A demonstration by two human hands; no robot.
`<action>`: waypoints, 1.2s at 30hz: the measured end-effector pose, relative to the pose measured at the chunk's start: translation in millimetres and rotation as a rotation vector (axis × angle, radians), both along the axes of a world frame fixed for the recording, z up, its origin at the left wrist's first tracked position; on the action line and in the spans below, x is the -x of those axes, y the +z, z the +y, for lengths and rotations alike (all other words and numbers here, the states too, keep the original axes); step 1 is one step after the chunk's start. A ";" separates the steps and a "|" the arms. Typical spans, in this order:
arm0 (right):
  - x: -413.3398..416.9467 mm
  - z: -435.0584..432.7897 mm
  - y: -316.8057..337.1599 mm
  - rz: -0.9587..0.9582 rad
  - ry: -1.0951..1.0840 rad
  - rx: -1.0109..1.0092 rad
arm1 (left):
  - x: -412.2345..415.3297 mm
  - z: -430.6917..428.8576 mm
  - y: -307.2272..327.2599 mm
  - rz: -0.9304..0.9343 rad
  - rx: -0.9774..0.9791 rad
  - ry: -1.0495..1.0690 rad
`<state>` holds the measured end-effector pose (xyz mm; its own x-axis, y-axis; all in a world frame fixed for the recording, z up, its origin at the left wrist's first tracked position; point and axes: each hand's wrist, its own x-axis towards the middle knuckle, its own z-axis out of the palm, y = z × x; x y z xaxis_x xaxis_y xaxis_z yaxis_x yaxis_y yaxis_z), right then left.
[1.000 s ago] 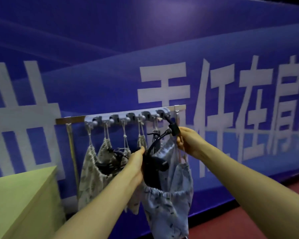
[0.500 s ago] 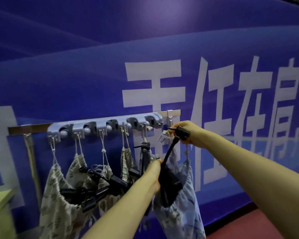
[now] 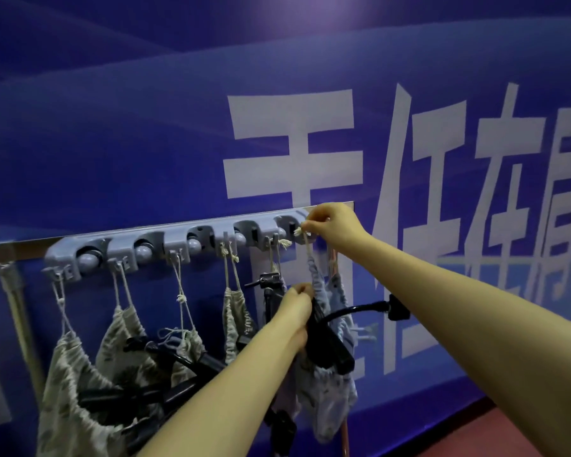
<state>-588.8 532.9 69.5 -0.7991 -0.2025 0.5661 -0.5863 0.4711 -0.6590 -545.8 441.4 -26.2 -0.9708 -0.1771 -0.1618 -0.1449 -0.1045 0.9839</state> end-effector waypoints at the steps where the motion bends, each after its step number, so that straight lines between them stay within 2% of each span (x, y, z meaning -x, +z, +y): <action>1: 4.5 -3.1 0.1 0.010 -0.012 -0.004 | 4.1 -1.8 -0.4 0.020 0.008 -0.005; 8: 30.0 -8.5 -0.8 -0.030 -0.155 -0.014 | 15.2 -1.9 1.6 0.142 0.080 0.007; 14: 42.1 2.4 -9.7 -0.344 -0.126 0.095 | 28.9 1.3 -12.5 0.173 0.132 0.046; 17: 35.6 2.9 -18.0 -0.407 -0.065 0.098 | 28.2 0.0 -18.5 0.160 0.147 0.076; 24: 19.2 0.6 -31.7 -0.386 -0.025 0.160 | 12.5 -6.4 -22.8 0.076 0.123 0.095; 28: 3.3 0.0 -33.3 -0.249 -0.160 -0.034 | -6.9 -11.3 -12.2 0.055 0.137 0.058; 32: -27.2 -5.8 -30.5 -0.130 -0.162 -0.006 | -39.2 -27.6 4.4 0.060 0.097 0.047; 36: -54.7 -14.2 -22.2 -0.093 -0.088 0.024 | -84.9 -58.5 16.9 0.061 0.104 0.038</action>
